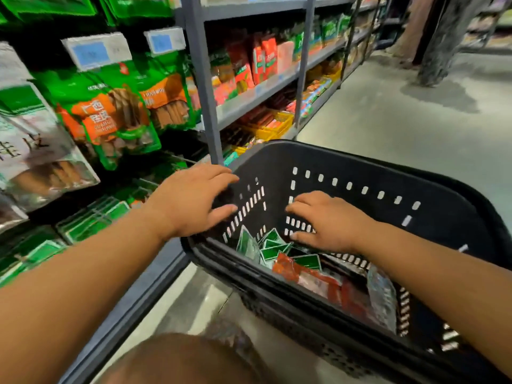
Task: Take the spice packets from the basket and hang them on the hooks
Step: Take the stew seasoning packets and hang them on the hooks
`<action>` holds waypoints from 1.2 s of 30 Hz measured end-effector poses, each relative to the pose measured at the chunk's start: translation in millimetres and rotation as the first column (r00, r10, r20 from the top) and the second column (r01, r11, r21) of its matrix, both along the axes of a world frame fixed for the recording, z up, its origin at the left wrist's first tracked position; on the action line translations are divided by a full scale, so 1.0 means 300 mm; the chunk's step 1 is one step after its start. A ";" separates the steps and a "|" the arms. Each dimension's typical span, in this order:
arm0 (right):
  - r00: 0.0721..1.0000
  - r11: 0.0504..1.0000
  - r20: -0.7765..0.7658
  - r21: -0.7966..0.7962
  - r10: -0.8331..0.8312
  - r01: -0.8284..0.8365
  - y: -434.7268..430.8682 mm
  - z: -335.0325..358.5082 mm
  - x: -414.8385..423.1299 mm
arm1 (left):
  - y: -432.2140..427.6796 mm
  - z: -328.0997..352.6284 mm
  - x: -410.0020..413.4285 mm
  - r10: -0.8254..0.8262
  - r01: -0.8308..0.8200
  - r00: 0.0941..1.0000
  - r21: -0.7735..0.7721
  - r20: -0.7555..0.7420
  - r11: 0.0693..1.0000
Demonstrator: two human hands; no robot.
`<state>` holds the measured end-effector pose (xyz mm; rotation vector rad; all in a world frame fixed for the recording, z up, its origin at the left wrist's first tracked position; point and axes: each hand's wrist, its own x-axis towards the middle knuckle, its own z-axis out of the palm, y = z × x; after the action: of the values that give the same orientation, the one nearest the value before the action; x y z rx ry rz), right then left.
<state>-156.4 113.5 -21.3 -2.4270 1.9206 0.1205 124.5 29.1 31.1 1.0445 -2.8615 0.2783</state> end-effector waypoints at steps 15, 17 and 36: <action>0.905 0.845 -0.029 0.347 -0.425 0.407 -0.023 -0.131 -0.302 | -0.053 -0.167 -0.466 -0.223 0.203 0.970 0.182 0.098 0.962; 0.882 0.791 -0.072 0.413 -0.465 0.451 -0.012 -0.141 -0.319 | -0.038 -0.178 -0.521 -0.234 0.210 0.967 0.205 0.099 0.956; 0.942 0.846 0.085 0.472 -0.325 0.249 0.038 -0.190 -0.397 | -0.018 -0.270 -0.529 0.017 0.089 0.989 0.680 -0.148 0.728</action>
<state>-275.4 124.8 -78.3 -1.7736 1.8947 0.3127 -34.2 23.7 -49.9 1.0166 -2.8706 -0.9070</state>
